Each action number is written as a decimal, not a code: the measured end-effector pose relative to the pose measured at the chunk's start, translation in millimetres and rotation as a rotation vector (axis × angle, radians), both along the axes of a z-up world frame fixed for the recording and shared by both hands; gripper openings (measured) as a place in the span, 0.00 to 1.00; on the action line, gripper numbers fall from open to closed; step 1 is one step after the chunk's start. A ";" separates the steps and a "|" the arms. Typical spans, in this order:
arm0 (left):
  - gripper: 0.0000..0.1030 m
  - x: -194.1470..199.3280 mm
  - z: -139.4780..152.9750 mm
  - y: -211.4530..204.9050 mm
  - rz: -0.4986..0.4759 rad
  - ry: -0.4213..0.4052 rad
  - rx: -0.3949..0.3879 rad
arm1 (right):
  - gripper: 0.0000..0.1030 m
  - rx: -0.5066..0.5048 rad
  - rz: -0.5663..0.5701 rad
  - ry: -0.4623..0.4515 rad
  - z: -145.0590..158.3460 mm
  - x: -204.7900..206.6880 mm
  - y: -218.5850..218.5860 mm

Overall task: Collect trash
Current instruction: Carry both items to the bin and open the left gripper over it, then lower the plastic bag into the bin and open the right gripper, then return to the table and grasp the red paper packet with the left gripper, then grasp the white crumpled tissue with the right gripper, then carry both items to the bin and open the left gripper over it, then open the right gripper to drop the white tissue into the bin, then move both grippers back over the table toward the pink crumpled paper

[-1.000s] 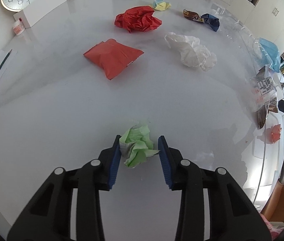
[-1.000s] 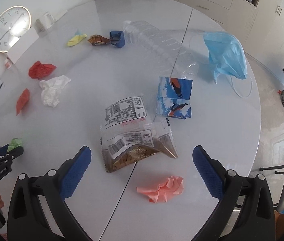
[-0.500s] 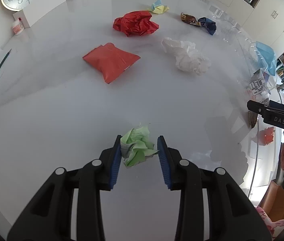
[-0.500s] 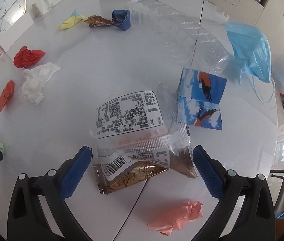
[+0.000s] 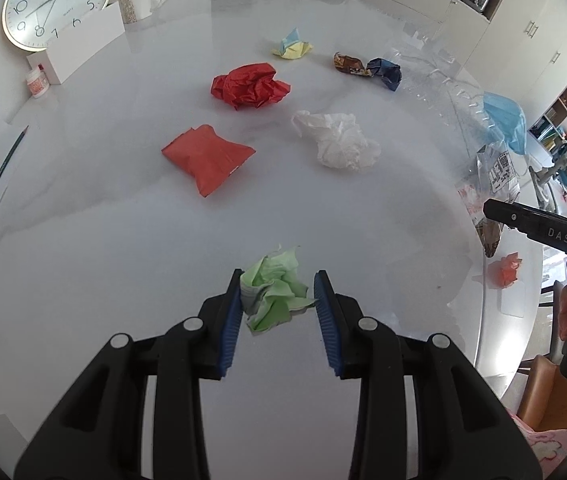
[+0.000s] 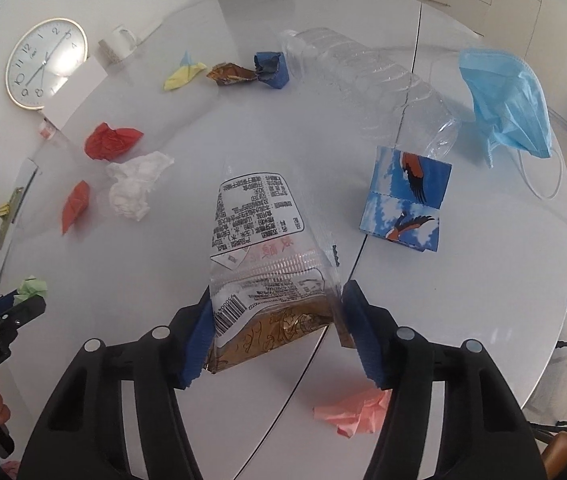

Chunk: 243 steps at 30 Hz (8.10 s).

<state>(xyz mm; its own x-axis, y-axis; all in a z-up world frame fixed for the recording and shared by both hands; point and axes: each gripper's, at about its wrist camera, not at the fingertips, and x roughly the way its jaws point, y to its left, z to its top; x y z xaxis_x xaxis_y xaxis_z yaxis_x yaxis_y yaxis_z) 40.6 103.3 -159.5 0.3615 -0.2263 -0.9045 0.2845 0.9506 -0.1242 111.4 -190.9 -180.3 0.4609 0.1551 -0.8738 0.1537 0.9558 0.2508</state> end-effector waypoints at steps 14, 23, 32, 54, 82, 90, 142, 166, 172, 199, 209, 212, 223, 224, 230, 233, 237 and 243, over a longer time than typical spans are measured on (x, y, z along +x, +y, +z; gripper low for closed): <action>0.34 -66.6 68.4 -124.0 -0.223 -0.071 -0.079 | 0.60 0.051 -0.178 -0.155 74.1 -114.4 -117.3; 0.34 -142.6 65.3 -325.9 -0.524 -0.053 -0.099 | 0.61 0.016 -0.275 -0.090 61.6 -201.8 -253.9; 0.34 -161.2 4.6 -440.1 -0.508 0.071 -0.101 | 0.61 0.038 -0.207 -0.023 30.7 -231.4 -330.3; 0.83 -155.5 23.8 -408.4 -0.284 0.094 0.002 | 0.66 0.072 0.089 0.081 -59.1 -201.5 -302.2; 0.92 -91.6 83.6 -153.9 0.155 -0.075 0.002 | 0.98 -0.224 0.142 -0.143 63.7 -144.6 -154.2; 0.92 -63.4 82.6 -77.1 0.191 -0.105 0.006 | 0.98 -0.245 0.130 -0.215 84.4 -102.9 -68.6; 0.38 136.5 -45.9 30.6 0.524 0.100 0.043 | 0.98 -0.194 0.421 0.003 -35.0 148.5 144.8; 0.38 14.6 60.9 -38.5 0.214 -0.045 -0.055 | 0.30 -0.091 0.245 -0.102 72.2 5.8 -5.0; 0.38 -32.2 77.4 -121.8 -0.081 -0.043 -0.118 | 0.30 -0.109 0.002 -0.067 72.4 -78.3 -72.7; 0.41 -158.9 -73.4 -459.8 -0.427 0.294 -0.069 | 0.31 -0.077 -0.057 0.083 -7.2 -228.3 -310.7; 0.68 -154.6 -63.1 -472.4 -0.365 0.270 -0.047 | 0.31 -0.034 0.043 0.092 -24.7 -224.9 -323.5; 0.73 -157.5 -38.9 -455.4 -0.311 0.249 -0.045 | 0.31 -0.018 0.082 0.092 -33.3 -219.4 -319.9; 0.88 -166.2 44.3 -335.2 0.062 0.124 -0.033 | 0.73 -0.008 0.305 0.119 -98.6 -189.7 -270.7; 0.88 -167.0 46.2 -324.7 0.102 0.119 -0.030 | 0.86 -0.018 0.314 0.109 -98.6 -188.4 -267.5; 0.88 -164.2 46.7 -290.1 0.248 0.113 -0.013 | 0.96 -0.008 0.328 0.079 -88.9 -176.5 -267.6; 0.88 -163.2 51.3 -283.8 0.280 0.090 -0.011 | 0.98 -0.041 0.315 0.046 -69.3 -173.1 -270.5; 0.88 -156.8 55.8 -286.2 0.305 0.066 -0.016 | 0.98 -0.034 0.304 -0.030 -35.9 -166.7 -272.5; 0.88 -148.4 55.5 -289.3 0.295 0.044 -0.015 | 0.98 -0.032 0.294 -0.212 23.0 -160.2 -270.6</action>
